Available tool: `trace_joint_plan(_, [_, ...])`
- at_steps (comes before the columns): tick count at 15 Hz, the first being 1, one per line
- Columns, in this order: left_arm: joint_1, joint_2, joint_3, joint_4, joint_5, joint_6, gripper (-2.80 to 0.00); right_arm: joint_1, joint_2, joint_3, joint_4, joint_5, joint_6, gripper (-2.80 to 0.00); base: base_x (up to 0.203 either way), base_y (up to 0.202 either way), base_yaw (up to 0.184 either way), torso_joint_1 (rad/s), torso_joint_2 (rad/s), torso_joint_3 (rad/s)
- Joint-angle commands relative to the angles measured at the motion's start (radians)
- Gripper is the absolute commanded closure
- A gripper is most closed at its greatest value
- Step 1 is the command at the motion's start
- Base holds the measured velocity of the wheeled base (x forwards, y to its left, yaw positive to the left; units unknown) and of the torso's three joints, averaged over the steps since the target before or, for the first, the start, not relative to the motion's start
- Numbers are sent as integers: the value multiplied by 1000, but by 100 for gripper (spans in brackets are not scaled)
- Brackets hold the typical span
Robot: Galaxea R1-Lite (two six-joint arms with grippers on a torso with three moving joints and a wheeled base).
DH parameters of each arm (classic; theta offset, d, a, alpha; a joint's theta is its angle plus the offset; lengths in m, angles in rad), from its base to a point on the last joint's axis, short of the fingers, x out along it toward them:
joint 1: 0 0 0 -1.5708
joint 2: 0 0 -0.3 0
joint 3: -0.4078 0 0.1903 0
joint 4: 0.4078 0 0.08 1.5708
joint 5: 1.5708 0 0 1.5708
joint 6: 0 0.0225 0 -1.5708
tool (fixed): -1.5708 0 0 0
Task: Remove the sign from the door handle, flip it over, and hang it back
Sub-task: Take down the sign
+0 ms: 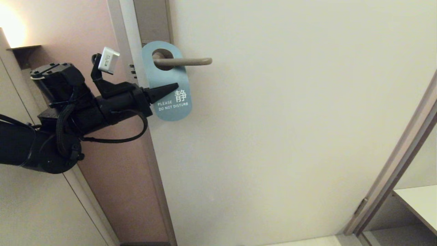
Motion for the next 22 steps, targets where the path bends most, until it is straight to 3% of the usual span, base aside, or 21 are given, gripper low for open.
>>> trace_joint_plan(1, [-22,-8,1,-6,12,0,0,0,1,0,-1,0,0,0,0,0,0,0,0,0])
trace_joint_plan(5, [-63,-38,2,99,97,103,0,0,1,0,-1,0,0,0,0,0,0,0,0,0])
trace_joint_plan(18, [-129,-48,-64,186,255,115,0,0,1,0,-1,0,0,0,0,0,0,0,0,0])
trace_joint_plan(22, [-170,-49,-66,214,322,155,0,0,1,0,-1,0,0,0,0,0,0,0,0,0])
